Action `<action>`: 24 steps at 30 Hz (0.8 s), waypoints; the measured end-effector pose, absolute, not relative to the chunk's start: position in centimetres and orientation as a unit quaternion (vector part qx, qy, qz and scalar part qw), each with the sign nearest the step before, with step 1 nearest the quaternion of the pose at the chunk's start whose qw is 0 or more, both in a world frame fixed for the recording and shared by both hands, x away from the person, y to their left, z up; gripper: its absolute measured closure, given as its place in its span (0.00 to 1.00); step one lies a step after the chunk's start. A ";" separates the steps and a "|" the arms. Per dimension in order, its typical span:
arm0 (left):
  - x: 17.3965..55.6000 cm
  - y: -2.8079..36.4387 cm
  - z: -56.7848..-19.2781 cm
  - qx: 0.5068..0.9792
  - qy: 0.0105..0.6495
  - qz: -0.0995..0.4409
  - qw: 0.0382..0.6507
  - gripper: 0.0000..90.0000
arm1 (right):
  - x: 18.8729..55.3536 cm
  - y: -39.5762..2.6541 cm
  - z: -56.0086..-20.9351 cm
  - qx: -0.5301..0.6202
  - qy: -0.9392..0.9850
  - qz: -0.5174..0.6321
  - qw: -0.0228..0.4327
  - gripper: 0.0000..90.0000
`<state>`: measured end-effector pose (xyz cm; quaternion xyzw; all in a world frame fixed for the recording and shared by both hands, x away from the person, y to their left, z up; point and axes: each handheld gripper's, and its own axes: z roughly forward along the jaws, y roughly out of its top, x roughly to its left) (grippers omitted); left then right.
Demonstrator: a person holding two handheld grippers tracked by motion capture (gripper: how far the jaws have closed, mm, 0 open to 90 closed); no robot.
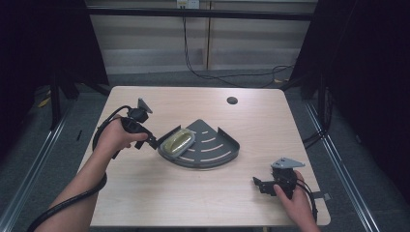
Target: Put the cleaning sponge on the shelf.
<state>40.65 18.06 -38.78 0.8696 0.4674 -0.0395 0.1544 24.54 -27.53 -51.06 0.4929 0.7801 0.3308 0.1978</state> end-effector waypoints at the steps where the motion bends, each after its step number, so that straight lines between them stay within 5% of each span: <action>1: 40.6 18.2 -38.8 0.869 0.468 -0.039 0.154 0.30 | 24.5 -27.5 -51.1 0.493 0.780 0.331 0.198 0.11; 24: 38.8 21.8 -41.1 0.858 0.489 -0.050 0.150 0.29 | 24.5 -27.5 -51.1 0.493 0.780 0.331 0.197 0.11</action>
